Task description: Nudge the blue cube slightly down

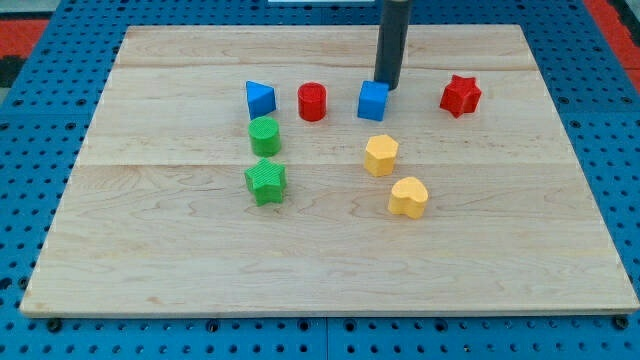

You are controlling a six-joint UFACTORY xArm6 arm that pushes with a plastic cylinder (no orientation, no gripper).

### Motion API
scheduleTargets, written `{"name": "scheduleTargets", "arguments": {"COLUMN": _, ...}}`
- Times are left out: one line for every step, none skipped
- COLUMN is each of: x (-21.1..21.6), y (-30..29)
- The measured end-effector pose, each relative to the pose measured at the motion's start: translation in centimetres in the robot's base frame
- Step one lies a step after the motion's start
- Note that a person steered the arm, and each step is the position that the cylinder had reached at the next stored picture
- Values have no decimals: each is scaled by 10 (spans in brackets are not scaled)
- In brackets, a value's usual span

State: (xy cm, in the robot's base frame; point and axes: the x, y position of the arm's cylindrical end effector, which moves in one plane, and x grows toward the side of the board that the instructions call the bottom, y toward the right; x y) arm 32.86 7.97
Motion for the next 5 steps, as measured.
{"name": "scheduleTargets", "arguments": {"x": 24, "y": -1}}
{"name": "scheduleTargets", "arguments": {"x": 32, "y": -6}}
{"name": "scheduleTargets", "arguments": {"x": 6, "y": -6}}
{"name": "scheduleTargets", "arguments": {"x": 26, "y": -45}}
{"name": "scheduleTargets", "arguments": {"x": 29, "y": -80}}
